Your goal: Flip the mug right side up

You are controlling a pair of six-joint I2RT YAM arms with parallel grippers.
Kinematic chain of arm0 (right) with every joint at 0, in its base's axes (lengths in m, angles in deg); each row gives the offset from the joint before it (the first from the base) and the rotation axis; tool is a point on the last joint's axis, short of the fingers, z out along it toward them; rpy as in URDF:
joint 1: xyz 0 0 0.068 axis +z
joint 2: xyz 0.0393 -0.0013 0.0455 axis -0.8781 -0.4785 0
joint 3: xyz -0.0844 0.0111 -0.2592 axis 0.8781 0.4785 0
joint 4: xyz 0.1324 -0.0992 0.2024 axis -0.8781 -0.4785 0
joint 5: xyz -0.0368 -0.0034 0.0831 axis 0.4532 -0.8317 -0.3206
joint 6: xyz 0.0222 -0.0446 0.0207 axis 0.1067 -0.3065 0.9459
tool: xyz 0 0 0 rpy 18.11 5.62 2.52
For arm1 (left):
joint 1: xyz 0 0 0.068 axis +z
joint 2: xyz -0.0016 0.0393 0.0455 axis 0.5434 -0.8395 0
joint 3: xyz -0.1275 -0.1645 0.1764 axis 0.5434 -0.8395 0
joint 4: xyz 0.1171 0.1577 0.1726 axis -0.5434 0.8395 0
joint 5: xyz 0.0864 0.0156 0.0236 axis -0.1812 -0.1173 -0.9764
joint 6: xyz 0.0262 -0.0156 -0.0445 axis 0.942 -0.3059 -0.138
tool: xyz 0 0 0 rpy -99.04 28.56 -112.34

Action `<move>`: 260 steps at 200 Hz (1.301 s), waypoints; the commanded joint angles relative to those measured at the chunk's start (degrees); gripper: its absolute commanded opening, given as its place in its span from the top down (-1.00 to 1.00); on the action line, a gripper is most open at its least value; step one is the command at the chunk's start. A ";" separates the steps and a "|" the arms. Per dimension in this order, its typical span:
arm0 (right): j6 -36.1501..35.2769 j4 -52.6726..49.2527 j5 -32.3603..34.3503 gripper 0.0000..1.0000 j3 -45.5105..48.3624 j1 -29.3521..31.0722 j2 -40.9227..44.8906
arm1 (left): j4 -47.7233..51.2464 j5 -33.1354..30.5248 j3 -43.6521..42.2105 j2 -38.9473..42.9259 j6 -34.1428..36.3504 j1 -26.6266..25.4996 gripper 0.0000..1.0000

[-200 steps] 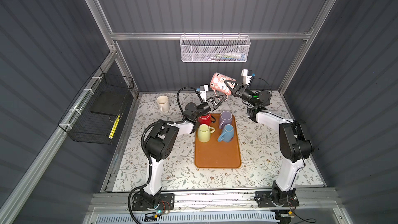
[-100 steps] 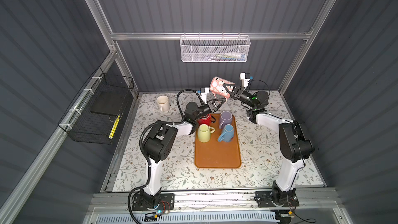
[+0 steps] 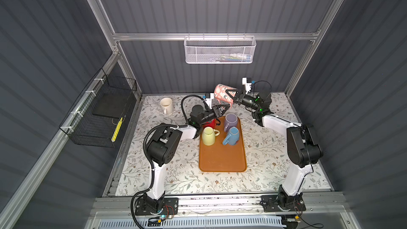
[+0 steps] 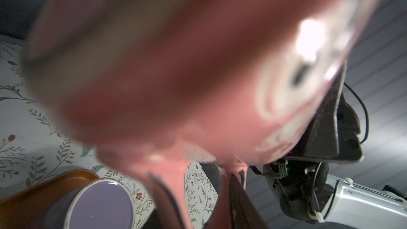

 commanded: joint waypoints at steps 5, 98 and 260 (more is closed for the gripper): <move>-6.20 -5.23 1.63 1.00 -1.59 -0.04 1.05 | -6.90 -0.39 0.98 2.46 2.12 0.26 0.19; -12.47 -14.71 3.45 1.00 -4.31 -0.95 -0.88 | -6.78 0.18 -0.21 3.41 3.29 0.70 -0.19; -27.39 -37.52 5.32 1.00 -10.28 -3.16 2.17 | 12.66 -4.19 -4.04 14.26 19.04 2.89 -0.44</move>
